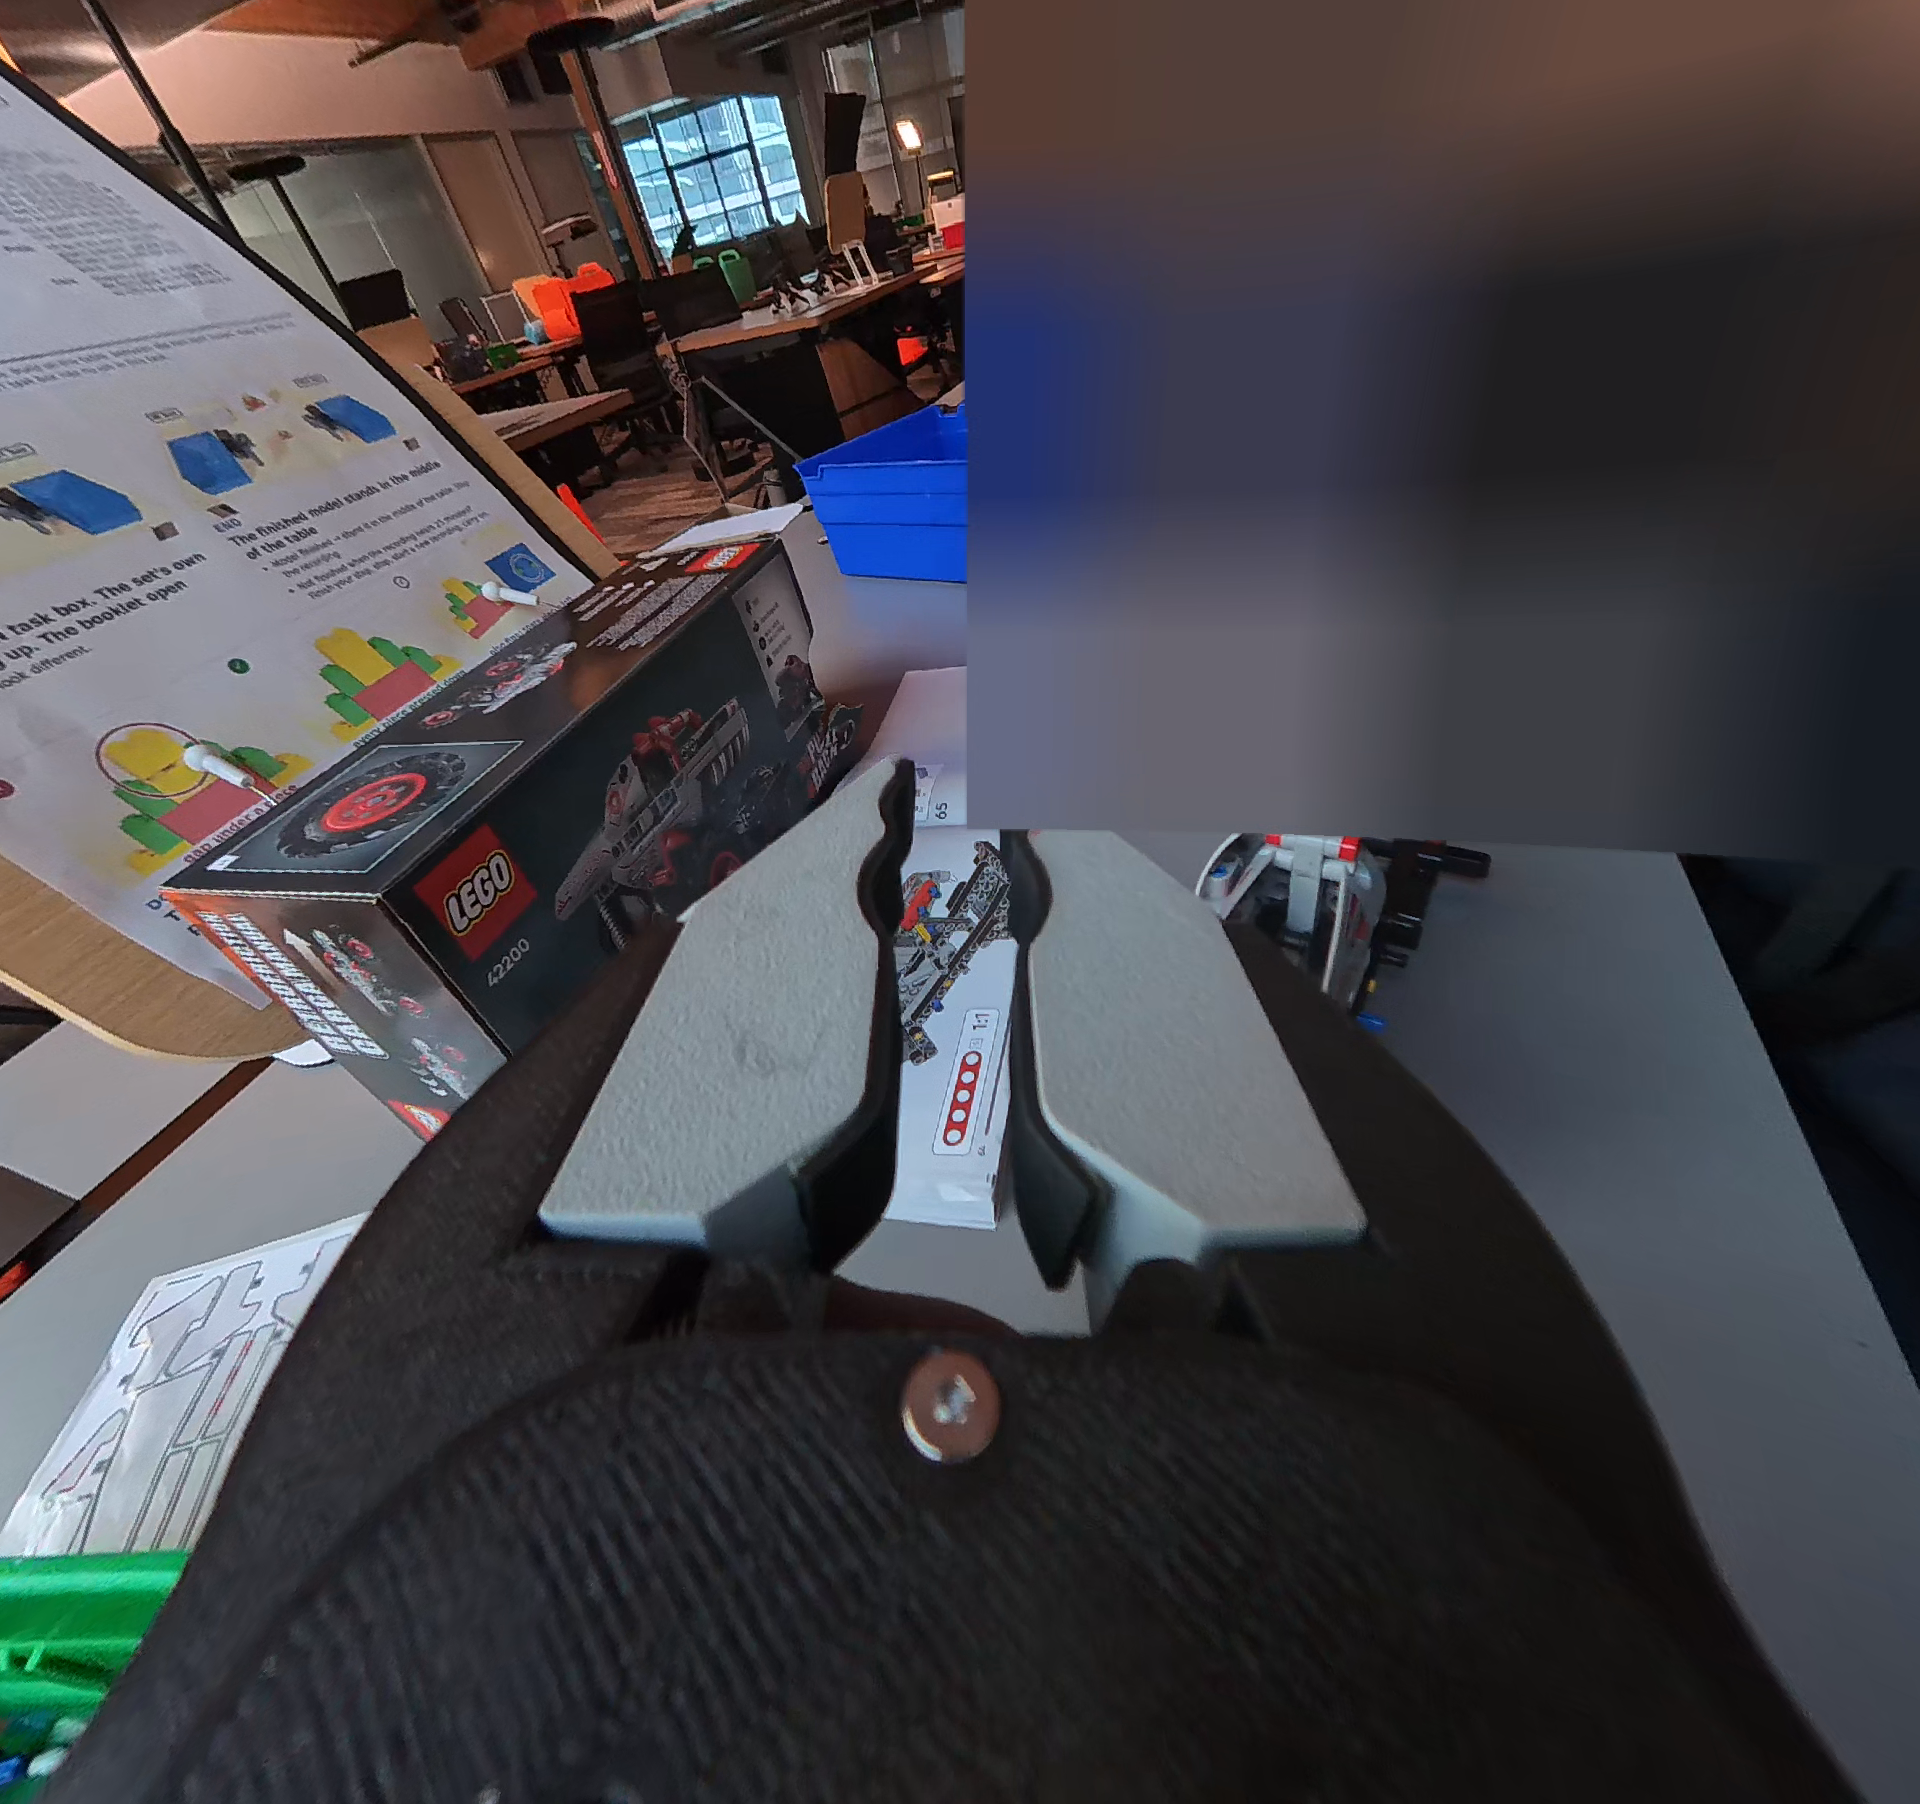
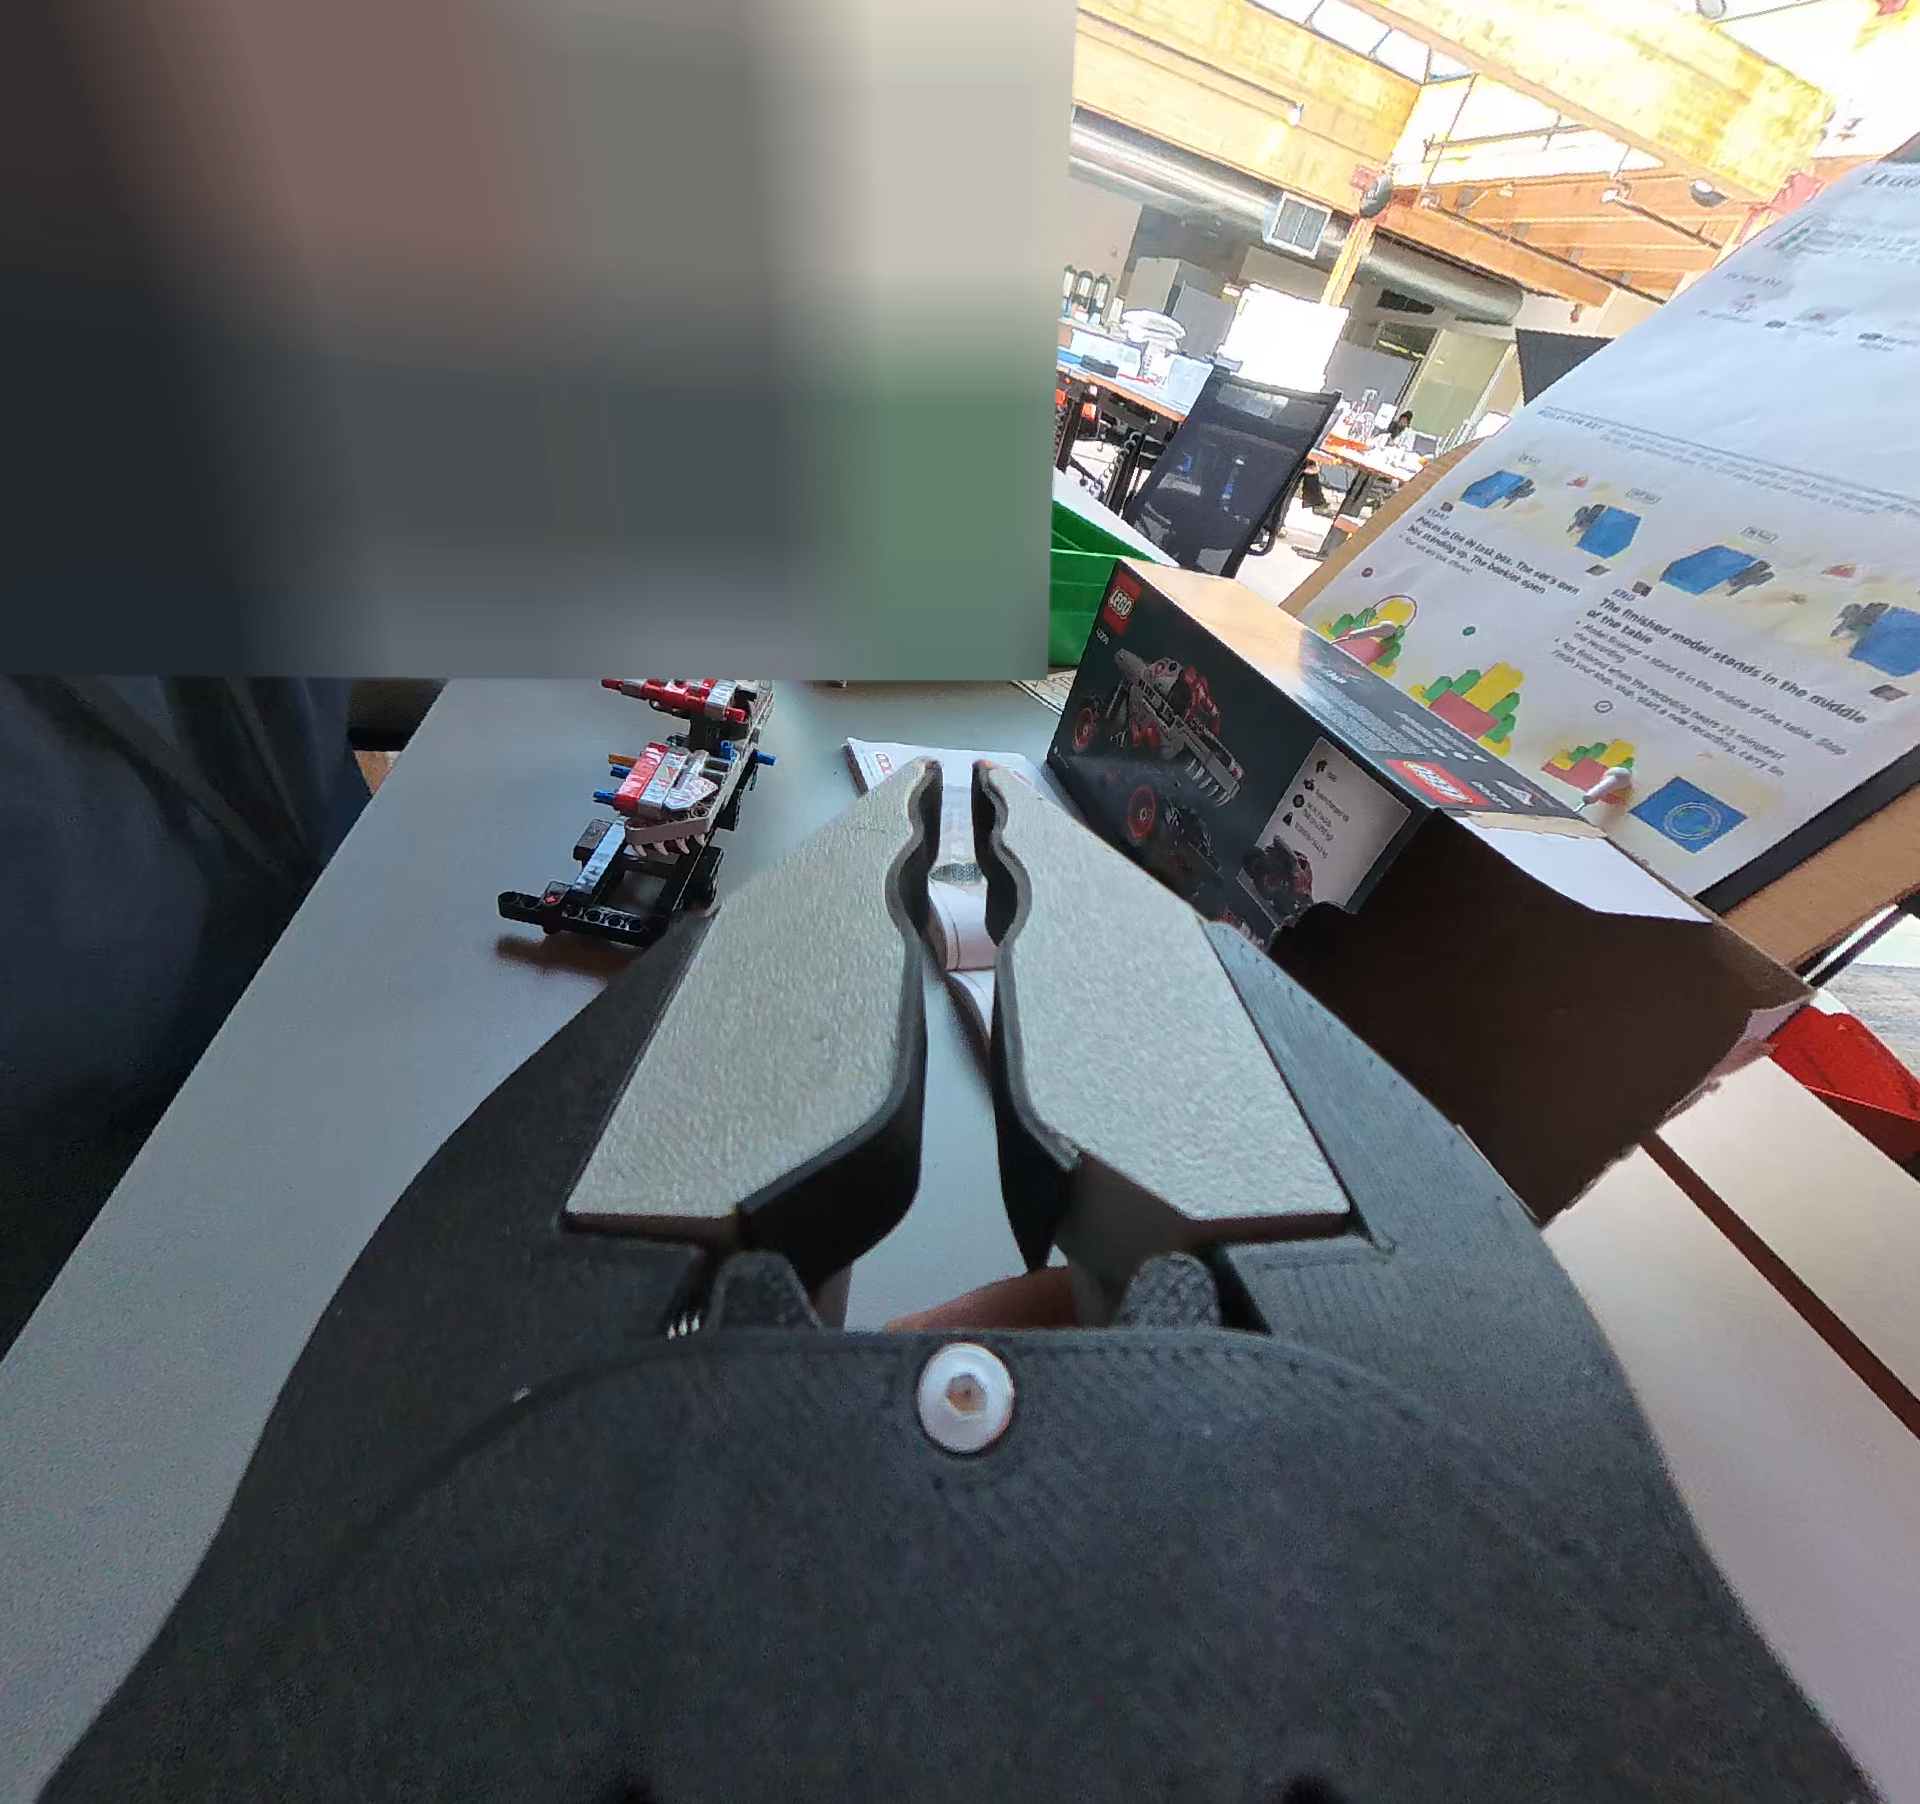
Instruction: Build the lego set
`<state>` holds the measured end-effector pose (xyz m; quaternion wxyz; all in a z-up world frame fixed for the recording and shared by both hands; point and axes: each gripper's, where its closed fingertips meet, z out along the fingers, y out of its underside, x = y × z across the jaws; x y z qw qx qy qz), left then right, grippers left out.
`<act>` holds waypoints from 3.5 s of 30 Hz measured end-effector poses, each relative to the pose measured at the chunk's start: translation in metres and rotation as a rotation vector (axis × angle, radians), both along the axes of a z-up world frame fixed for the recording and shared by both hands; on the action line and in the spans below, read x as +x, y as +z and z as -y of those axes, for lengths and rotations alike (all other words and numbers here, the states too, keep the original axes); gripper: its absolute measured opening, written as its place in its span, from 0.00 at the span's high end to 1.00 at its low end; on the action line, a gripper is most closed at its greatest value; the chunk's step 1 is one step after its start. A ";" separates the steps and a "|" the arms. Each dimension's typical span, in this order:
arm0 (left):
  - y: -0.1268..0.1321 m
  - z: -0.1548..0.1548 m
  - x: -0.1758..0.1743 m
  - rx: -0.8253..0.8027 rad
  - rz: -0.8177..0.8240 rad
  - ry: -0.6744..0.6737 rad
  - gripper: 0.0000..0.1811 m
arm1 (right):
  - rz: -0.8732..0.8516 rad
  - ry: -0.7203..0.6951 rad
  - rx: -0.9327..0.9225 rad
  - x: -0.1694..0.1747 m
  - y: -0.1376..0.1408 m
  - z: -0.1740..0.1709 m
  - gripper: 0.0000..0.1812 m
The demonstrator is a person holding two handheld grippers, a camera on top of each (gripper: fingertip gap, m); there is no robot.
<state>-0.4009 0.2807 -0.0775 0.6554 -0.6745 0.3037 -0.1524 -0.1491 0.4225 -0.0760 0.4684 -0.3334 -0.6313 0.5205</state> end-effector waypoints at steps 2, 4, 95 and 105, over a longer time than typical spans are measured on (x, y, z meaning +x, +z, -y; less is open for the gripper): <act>-0.004 -0.002 0.000 -0.017 -0.004 0.002 0.92 | 0.038 -0.010 0.005 -0.006 -0.009 0.000 0.99; -0.010 -0.004 0.002 -0.040 -0.006 -0.005 0.90 | 0.112 -0.029 0.021 -0.018 -0.024 0.002 0.98; -0.017 -0.027 -0.045 -0.123 0.263 0.286 0.65 | 0.225 -0.253 -0.245 -0.041 -0.039 -0.032 0.74; -0.072 -0.042 -0.023 -0.327 0.137 0.282 0.65 | 0.603 -0.539 -0.195 -0.065 -0.138 -0.064 0.68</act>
